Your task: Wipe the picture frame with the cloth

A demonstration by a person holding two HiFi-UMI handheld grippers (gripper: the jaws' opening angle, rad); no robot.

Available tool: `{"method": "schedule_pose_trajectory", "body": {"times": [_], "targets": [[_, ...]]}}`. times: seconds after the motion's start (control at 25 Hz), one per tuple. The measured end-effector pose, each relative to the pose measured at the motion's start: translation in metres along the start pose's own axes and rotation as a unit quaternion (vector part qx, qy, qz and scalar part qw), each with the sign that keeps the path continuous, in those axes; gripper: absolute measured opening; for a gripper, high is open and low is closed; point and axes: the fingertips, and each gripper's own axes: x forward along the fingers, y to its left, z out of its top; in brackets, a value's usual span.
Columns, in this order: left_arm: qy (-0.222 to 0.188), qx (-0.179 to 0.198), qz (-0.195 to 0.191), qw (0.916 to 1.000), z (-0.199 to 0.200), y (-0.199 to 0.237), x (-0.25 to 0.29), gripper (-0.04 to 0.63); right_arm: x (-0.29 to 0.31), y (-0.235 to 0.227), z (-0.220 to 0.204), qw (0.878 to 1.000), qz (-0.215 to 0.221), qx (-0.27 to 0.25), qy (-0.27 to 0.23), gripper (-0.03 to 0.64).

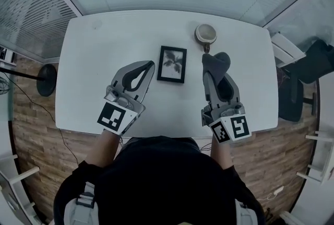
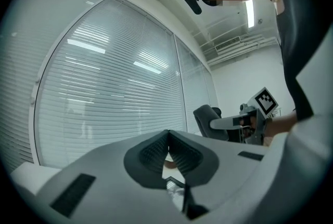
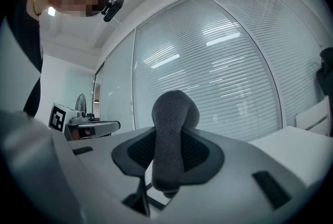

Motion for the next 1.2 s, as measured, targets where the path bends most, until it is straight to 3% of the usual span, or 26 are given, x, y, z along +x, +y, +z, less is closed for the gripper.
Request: {"method": "schedule_pose_trajectory", "body": {"times": [0.32,0.44,0.68,1.2], "targets": [[0.054,-0.003,0.010,0.9985,-0.053,-0.005,-0.001,0.019,0.011,-0.013,-0.014,0.999,0.033,-0.003,0.028,0.120],[0.083,-0.011,0.011,0.9964,-0.075,-0.010,-0.002,0.134,0.012,-0.016,-0.019,0.999,0.040,-0.004,0.033,0.120],[0.130,-0.018,-0.003,0.9914,-0.111,-0.020,-0.001,0.232,0.013,-0.021,-0.024,0.998,0.049,0.001,0.040,0.120],[0.223,-0.010,-0.014,0.9747,-0.172,-0.026,0.004,0.310,0.007,-0.016,-0.037,0.997,0.058,0.004,0.059,0.120]]}}
